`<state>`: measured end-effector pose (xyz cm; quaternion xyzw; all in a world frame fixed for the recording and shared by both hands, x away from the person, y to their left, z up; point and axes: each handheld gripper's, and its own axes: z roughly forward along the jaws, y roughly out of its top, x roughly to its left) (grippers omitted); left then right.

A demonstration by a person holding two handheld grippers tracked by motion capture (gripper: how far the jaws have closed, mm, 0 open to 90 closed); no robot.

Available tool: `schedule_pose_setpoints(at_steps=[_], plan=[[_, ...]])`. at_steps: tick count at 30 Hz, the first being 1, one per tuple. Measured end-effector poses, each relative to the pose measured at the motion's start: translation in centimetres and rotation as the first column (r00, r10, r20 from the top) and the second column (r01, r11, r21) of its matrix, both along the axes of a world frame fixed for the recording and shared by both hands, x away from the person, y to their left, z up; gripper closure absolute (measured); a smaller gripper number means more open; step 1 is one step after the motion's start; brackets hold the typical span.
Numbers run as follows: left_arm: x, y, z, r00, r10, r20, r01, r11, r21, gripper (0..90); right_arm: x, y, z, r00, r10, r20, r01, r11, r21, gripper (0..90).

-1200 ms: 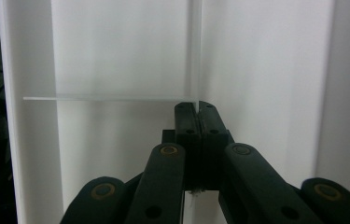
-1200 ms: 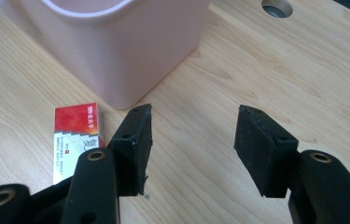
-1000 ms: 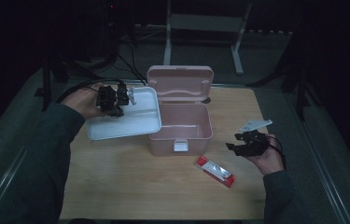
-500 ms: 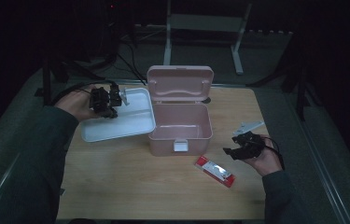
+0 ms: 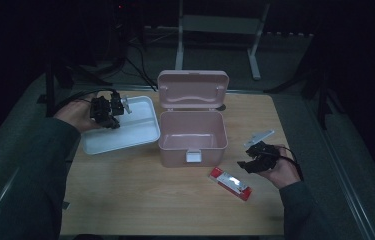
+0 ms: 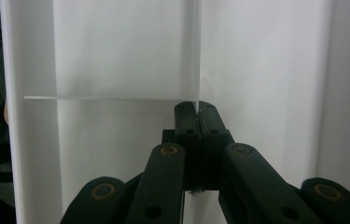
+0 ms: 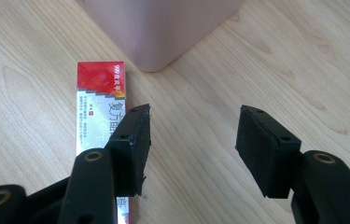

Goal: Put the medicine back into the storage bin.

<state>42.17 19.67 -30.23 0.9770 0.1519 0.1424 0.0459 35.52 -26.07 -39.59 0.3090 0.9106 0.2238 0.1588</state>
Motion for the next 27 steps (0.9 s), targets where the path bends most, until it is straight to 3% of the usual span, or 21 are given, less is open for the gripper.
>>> schedule_pose_setpoints(at_steps=[13,27], plan=[[0.1,0.7,-1.4,0.9992,0.024,-0.031,-0.024,0.9997,-0.009,88.8,-0.1,1.7,-0.7,0.9966,0.027,-0.078,-0.033,0.996,-0.078,45.0],[0.4,0.7,-3.3,0.9979,0.032,-0.056,-0.033,0.9994,-0.010,88.8,-0.6,3.4,-2.0,0.9890,0.053,-0.138,-0.075,0.984,-0.160,44.2]])
